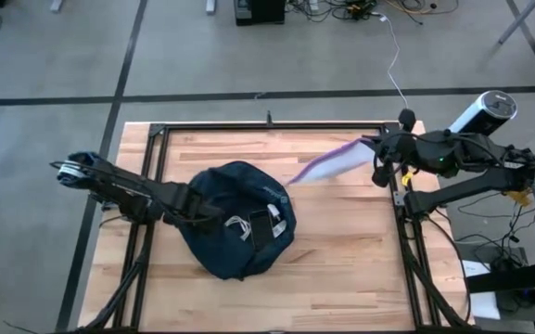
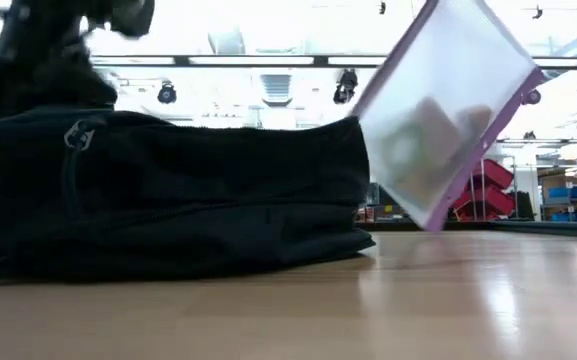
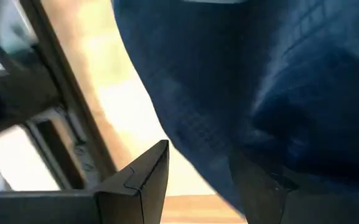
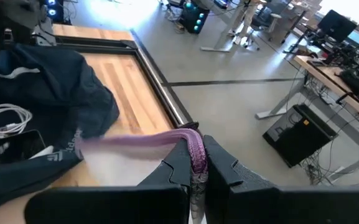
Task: Unpack backpack
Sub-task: Put the transparent zip bag into the black backpack
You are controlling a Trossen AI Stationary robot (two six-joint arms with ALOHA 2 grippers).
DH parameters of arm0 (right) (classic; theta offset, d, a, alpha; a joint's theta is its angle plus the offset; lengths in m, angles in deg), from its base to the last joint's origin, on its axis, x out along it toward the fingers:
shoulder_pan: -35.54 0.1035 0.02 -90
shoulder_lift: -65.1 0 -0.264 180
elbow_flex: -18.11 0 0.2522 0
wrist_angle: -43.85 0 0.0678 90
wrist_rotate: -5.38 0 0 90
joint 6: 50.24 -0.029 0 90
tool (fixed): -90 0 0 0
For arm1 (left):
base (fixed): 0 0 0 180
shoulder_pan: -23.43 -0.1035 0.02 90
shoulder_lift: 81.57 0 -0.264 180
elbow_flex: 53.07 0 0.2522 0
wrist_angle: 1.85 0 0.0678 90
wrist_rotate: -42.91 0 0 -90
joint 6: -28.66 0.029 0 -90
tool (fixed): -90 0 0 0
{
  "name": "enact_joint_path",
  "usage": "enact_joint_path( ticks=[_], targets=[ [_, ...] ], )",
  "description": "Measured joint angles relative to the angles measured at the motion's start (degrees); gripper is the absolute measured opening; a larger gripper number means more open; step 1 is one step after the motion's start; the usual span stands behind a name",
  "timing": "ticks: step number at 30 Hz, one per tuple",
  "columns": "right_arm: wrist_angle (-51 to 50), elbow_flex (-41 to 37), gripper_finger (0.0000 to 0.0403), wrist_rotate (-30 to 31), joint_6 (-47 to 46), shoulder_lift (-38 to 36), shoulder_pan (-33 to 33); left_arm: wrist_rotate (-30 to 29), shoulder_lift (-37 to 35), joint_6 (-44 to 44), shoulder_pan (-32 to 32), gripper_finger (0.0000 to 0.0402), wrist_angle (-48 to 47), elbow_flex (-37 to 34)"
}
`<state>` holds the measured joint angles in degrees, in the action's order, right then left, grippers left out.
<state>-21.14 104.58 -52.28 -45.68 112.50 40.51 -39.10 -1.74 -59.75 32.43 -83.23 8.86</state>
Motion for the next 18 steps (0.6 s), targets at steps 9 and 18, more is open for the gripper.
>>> enact_joint_path(
  ticks=[9,18],
  targets=[
    [1.2,0.0,0.0000,-0.9,0.8,0.9,0.0,-14.9,1.4,21.6,-17.7,0.0155,22.2,-4.9],
    [1.9,0.0,0.0000,-1.0,1.0,3.1,0.0,-20.4,1.6,51.8,-25.1,0.0155,44.3,6.9]
  ],
)
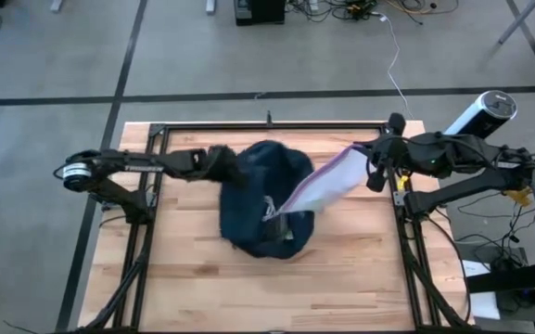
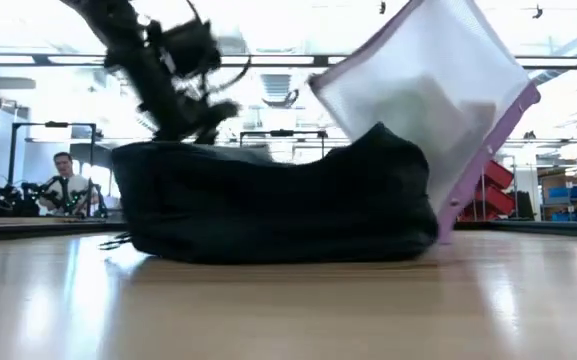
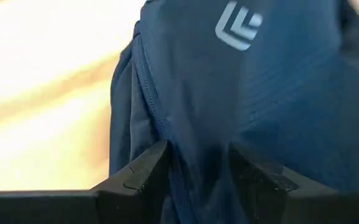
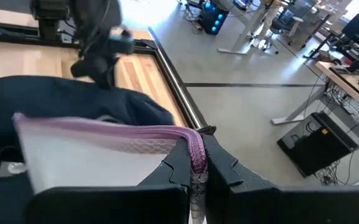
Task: Unpack backpack
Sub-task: Put the transparent zip bag into the black backpack
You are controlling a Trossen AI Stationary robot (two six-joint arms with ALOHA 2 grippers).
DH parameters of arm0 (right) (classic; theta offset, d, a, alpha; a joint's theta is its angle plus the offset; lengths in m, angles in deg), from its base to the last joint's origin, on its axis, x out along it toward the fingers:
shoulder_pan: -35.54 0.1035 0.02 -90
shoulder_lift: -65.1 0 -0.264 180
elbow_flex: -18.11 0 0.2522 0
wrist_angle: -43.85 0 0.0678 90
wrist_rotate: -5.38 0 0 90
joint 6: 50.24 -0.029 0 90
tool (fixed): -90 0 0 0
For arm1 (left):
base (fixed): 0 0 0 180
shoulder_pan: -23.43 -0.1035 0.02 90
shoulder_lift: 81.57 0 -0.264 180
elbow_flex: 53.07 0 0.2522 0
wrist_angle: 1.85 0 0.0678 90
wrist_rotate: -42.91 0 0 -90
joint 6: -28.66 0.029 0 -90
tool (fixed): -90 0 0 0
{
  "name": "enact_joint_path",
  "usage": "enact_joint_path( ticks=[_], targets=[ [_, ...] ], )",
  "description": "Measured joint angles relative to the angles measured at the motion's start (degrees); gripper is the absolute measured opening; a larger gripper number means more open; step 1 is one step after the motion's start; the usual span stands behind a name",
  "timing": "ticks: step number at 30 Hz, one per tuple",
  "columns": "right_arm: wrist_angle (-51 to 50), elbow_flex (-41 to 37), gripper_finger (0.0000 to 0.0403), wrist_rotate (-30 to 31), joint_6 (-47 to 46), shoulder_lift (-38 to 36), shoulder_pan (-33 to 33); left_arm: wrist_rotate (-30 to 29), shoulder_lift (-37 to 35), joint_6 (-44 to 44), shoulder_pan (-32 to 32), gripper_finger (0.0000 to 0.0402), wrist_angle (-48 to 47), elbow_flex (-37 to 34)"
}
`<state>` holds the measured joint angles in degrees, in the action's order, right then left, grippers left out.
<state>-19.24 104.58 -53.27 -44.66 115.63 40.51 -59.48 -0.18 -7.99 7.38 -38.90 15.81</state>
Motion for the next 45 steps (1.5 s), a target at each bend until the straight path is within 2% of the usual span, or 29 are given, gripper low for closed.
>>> enact_joint_path(
  ticks=[5,9,12,16,23,27,30,35,40,45],
  targets=[
    [0.2,-0.1,0.0000,0.2,-0.3,1.0,0.0,-6.4,-0.2,11.9,5.0,0.0155,-12.3,14.5],
    [0.5,-1.1,0.0000,0.3,-0.8,1.2,0.0,-10.2,-0.3,23.8,12.4,0.0155,-13.9,21.9],
    [0.5,-1.5,0.0000,0.3,-2.1,1.3,0.0,-10.7,-0.3,28.1,16.3,0.0155,-13.7,24.3],
    [0.4,-1.6,0.0000,0.1,-2.7,1.4,0.0,-10.8,-0.3,28.2,18.2,0.0155,-11.2,24.2],
    [1.7,-1.6,0.0000,-0.6,-2.7,2.1,0.0,-11.3,0.1,27.2,18.0,0.0155,-4.9,21.1],
    [1.5,-1.7,0.0000,-8.3,-3.3,2.8,0.0,-11.3,0.1,27.1,18.0,0.0155,-1.4,18.6],
    [1.0,-1.7,0.0000,-10.3,-4.1,3.9,0.0,-11.3,0.1,26.9,18.0,0.0155,1.2,16.9],
    [-0.8,-1.1,0.0000,-9.2,-3.4,5.0,0.0,-10.9,0.1,26.4,18.1,0.0155,5.8,14.1],
    [-0.9,0.7,0.0000,-6.9,-1.9,5.1,0.0,-4.3,1.0,26.0,19.1,0.0155,9.9,13.8],
    [-1.2,2.8,0.0000,-4.4,0.3,4.1,0.0,-5.7,3.2,27.2,19.8,0.0155,11.8,14.2]
  ],
)
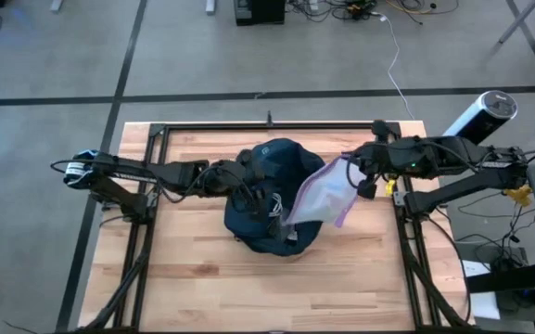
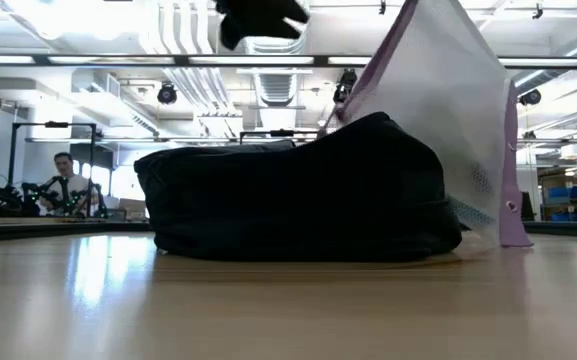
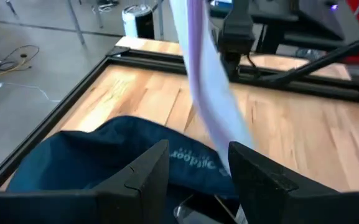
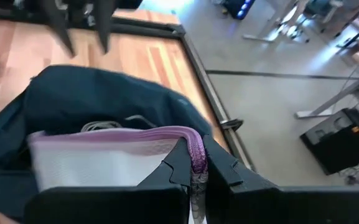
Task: Unpack backpack
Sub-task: Put the transparent zip bag into the black backpack
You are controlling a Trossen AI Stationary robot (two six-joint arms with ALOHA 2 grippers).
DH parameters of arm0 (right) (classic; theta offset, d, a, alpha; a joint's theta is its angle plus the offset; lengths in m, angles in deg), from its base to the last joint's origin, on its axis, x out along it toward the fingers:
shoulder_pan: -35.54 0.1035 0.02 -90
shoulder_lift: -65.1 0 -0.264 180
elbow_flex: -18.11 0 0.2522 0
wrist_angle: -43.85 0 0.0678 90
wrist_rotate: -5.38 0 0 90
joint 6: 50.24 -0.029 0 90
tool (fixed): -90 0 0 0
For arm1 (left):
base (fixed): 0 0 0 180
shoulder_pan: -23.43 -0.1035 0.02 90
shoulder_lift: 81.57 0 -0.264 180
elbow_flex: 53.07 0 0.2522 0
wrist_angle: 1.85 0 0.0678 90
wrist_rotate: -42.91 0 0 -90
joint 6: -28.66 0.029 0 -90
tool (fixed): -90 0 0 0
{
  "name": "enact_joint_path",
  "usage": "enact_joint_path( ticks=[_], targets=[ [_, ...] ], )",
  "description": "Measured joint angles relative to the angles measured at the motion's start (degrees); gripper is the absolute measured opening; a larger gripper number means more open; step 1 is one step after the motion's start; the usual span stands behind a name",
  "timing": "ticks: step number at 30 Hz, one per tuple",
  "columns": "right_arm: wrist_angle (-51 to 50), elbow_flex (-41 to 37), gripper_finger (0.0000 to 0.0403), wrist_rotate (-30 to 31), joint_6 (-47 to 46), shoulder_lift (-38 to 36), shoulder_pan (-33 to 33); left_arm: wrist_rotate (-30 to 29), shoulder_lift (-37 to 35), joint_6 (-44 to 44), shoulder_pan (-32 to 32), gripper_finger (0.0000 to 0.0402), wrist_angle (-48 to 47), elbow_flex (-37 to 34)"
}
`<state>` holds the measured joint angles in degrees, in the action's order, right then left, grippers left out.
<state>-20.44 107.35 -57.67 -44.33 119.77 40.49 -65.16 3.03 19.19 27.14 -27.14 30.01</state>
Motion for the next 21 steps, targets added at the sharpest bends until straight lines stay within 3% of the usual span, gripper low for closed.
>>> enact_joint_path(
  ticks=[4,10,14,17,21],
  targets=[
    [0.3,0.8,0.0000,0.1,2.2,-0.2,-0.1,-1.5,3.0,-1.3,-0.1,0.0156,-1.2,-0.1],
    [0.3,0.9,0.0000,0.3,3.0,-0.1,-1.1,1.0,8.9,0.2,1.9,0.0180,-5.3,0.1],
    [-0.3,0.9,0.0000,1.5,3.5,-0.6,-2.0,-8.4,12.0,-1.4,2.0,0.0207,-14.2,0.1],
    [-0.1,0.9,0.0000,1.7,4.2,-1.0,-2.4,-17.6,13.6,-8.2,1.4,0.0224,-23.0,0.3],
    [1.1,0.9,0.0000,1.5,5.8,-0.8,-2.6,-24.4,13.7,-16.7,0.0,0.0234,-32.5,1.5]
  ],
)
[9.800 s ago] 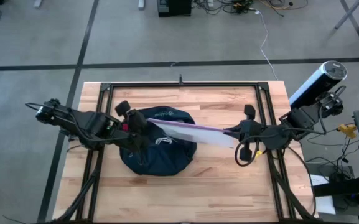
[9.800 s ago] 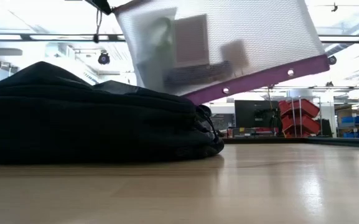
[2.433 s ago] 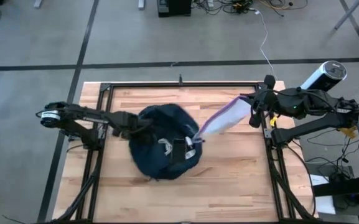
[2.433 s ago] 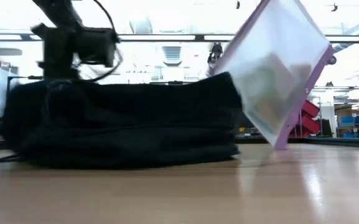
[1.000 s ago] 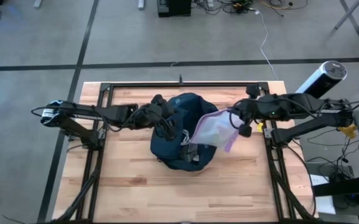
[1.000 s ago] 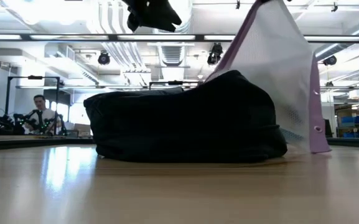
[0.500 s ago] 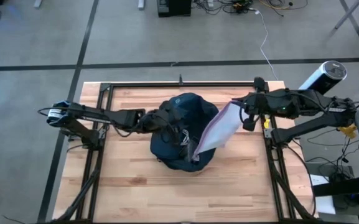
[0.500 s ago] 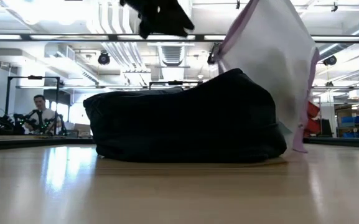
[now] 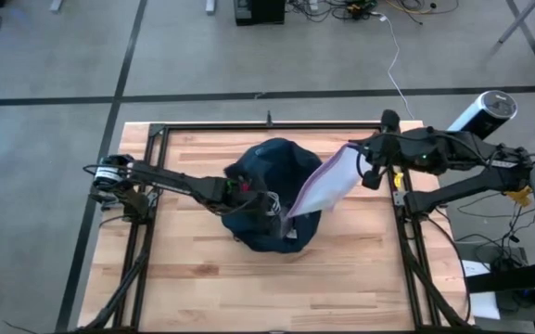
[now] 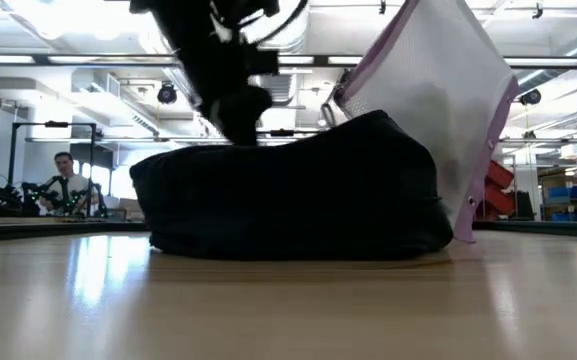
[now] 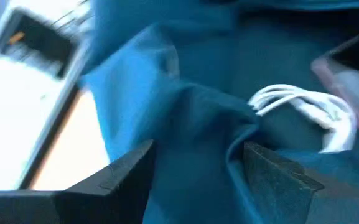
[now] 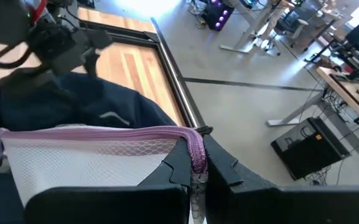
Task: Unpack backpack
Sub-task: Put the transparent zip bag into the black backpack
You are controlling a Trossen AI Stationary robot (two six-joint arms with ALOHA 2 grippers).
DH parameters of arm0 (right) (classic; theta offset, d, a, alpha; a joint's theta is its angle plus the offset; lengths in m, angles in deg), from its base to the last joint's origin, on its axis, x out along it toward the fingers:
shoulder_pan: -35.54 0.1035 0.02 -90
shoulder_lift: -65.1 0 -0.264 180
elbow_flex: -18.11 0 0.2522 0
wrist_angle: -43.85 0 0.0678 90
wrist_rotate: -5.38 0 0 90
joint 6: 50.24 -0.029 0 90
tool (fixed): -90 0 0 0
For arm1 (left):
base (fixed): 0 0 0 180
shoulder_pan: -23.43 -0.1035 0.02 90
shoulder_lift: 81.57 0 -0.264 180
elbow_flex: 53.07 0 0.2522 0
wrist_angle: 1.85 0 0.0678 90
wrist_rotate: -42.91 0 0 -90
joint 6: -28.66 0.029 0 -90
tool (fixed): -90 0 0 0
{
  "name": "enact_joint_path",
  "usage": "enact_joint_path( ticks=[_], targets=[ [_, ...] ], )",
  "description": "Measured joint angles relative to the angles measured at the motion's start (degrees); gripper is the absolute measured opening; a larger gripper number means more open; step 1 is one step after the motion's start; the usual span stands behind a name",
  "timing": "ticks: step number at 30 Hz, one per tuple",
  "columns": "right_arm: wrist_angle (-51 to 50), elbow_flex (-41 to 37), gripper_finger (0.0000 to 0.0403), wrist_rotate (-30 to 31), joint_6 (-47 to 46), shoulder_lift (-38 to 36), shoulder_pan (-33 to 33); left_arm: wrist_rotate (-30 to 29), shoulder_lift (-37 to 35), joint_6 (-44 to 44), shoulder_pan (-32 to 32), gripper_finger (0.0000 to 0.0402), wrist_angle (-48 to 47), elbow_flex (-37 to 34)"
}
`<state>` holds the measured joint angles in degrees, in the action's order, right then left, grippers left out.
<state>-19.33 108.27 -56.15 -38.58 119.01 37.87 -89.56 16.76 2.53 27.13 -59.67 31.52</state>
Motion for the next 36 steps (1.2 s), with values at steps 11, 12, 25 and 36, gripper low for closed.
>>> enact_joint_path(
  ticks=[11,12,25,36],
  targets=[
    [5.0,0.0,0.0000,-0.4,3.3,0.1,0.0,0.2,-0.6,-5.6,-2.3,0.0120,0.2,2.0],
    [5.0,0.0,0.0000,-0.4,3.3,0.1,0.0,0.5,-0.6,-5.8,-2.3,0.0087,0.2,2.0],
    [4.4,-1.0,0.0000,-4.3,0.6,0.9,0.0,1.0,-2.5,1.0,-1.0,0.0000,-4.2,13.4],
    [-2.1,-1.2,0.0000,-6.5,-4.2,1.7,0.0,8.9,-3.8,11.8,1.1,0.0020,-18.2,26.2]
  ],
)
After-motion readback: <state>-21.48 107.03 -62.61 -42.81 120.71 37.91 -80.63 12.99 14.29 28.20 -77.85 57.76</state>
